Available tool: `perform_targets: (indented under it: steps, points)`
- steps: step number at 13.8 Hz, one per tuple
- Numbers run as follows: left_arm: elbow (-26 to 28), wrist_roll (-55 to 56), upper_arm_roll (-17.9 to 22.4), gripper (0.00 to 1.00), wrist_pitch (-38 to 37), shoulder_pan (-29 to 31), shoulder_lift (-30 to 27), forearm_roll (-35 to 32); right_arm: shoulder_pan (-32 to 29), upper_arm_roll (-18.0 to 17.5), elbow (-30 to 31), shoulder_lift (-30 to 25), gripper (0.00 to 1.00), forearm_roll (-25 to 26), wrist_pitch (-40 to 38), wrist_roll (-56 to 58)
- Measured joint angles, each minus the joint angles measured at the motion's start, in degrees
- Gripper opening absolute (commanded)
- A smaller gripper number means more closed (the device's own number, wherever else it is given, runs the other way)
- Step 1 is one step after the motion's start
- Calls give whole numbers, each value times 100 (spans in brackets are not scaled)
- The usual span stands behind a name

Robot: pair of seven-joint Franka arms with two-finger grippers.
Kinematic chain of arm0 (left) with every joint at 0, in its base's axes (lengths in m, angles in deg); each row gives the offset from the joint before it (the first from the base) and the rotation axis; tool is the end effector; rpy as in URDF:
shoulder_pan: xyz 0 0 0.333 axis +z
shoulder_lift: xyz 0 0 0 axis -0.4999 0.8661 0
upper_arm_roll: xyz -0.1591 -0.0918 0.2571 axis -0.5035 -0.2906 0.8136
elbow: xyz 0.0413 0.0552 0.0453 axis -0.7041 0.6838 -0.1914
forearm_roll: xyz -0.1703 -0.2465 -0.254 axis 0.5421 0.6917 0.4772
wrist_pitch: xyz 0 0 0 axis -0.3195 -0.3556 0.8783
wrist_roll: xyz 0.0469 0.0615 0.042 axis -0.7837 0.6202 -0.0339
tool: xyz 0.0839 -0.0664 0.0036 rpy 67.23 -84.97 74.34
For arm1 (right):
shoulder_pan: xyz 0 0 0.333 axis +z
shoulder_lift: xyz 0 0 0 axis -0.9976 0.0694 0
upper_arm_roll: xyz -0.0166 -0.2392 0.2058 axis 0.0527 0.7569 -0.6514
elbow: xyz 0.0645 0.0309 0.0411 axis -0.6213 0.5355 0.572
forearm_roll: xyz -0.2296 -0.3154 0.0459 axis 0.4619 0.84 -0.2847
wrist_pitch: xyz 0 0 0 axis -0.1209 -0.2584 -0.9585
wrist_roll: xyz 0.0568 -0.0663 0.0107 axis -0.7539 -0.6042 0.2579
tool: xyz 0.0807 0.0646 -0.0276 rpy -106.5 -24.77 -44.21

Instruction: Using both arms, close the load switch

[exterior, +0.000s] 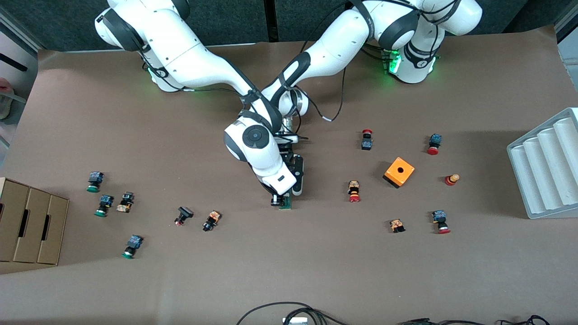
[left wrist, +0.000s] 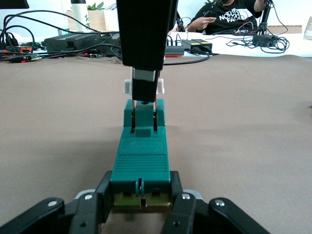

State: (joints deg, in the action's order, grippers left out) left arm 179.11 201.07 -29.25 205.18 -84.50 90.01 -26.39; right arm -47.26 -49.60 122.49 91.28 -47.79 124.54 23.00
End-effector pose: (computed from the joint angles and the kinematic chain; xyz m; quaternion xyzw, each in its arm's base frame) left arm 0.3406 -0.5623 0.0656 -0.8252 -0.0106 -0.5647 0.0094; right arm 0.5594 0.4595 0.2340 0.7367 0.6646 0.1221 0.0242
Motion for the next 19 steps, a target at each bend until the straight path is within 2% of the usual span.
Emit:
perform_targets:
  steps: [11, 13, 19]
  points:
    - [0, 0, 0, 33, 0, 0, 0, 0, -12, 5, -9, 4, 46, 0, 169, -4]
    - [0, 0, 0, 33, 0, 0, 0, 0, -13, 5, -9, 5, 41, 0, 171, -5]
    - [0, 0, 0, 33, 0, 0, 0, 0, -17, 5, -9, 12, 39, -11, 185, -101]
